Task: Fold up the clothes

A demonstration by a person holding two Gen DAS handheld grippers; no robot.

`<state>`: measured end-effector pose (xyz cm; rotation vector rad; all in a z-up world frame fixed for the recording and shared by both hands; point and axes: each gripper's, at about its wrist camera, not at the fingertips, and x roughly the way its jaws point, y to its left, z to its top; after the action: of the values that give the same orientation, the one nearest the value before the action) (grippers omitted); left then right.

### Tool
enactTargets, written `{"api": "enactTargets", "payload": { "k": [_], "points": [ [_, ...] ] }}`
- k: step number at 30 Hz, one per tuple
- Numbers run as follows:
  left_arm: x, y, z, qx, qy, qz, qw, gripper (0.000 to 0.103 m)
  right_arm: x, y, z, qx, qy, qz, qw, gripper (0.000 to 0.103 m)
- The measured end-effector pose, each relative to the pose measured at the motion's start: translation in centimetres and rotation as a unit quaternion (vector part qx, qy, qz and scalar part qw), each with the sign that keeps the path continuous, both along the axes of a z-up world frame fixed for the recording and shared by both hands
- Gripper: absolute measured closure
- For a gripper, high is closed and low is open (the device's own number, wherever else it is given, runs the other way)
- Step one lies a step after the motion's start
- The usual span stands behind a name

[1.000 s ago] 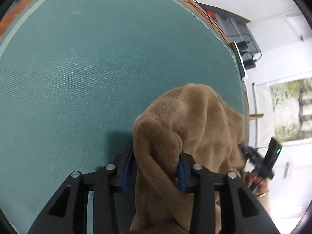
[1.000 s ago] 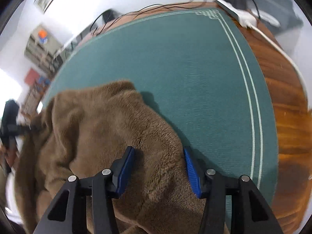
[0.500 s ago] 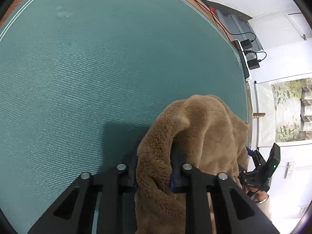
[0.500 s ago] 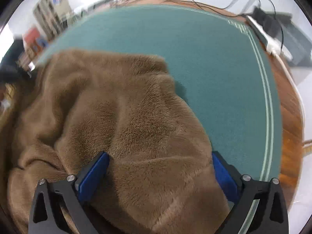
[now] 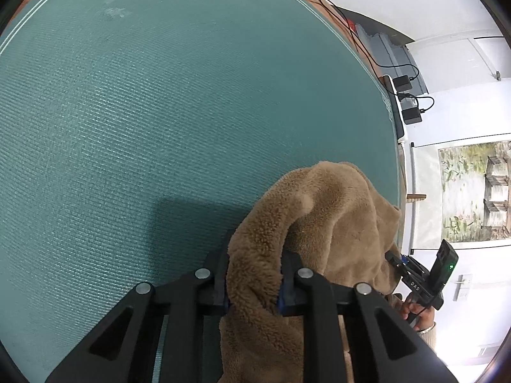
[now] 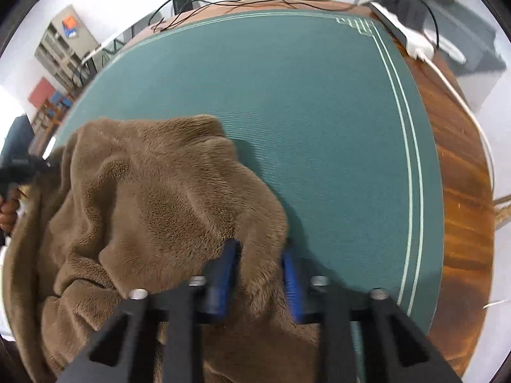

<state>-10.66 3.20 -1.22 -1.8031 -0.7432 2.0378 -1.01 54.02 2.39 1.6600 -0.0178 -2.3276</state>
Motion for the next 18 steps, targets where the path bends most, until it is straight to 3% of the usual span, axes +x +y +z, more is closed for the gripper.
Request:
{"api": "enactTargets", "payload": {
  "k": [5, 9, 12, 14, 16, 18],
  "points": [
    [-0.4, 0.7, 0.4, -0.017, 0.003, -0.014, 0.9997, 0.079, 0.7, -1.2, 0.0, 0.044, 0.019, 0.025, 0.999, 0.079],
    [-0.9, 1.2, 0.6, -0.025, 0.004, -0.025, 0.9994, 0.077, 1.1, -1.3, 0.0, 0.052, 0.037, 0.02, 0.998, 0.079],
    [-1.2, 2.1, 0.9, -0.047, 0.01, -0.028, 0.9985, 0.078, 1.8, -2.0, 2.0, 0.06, 0.069, -0.008, 0.996, 0.079],
    [-0.8, 2.8, 0.8, -0.073, 0.019, -0.026, 0.9968, 0.086, 2.4, -2.5, 3.4, 0.065, 0.091, -0.027, 0.993, 0.079],
    [-0.3, 3.2, 1.8, -0.087, 0.036, -0.021, 0.9954, 0.089, 2.9, -3.1, 4.7, 0.07, 0.113, -0.046, 0.99, 0.089],
    [0.4, 3.1, 4.1, -0.093, 0.065, -0.014, 0.9934, 0.09, 3.5, -3.6, 6.1, 0.075, 0.135, -0.066, 0.986, 0.093]
  ]
}}
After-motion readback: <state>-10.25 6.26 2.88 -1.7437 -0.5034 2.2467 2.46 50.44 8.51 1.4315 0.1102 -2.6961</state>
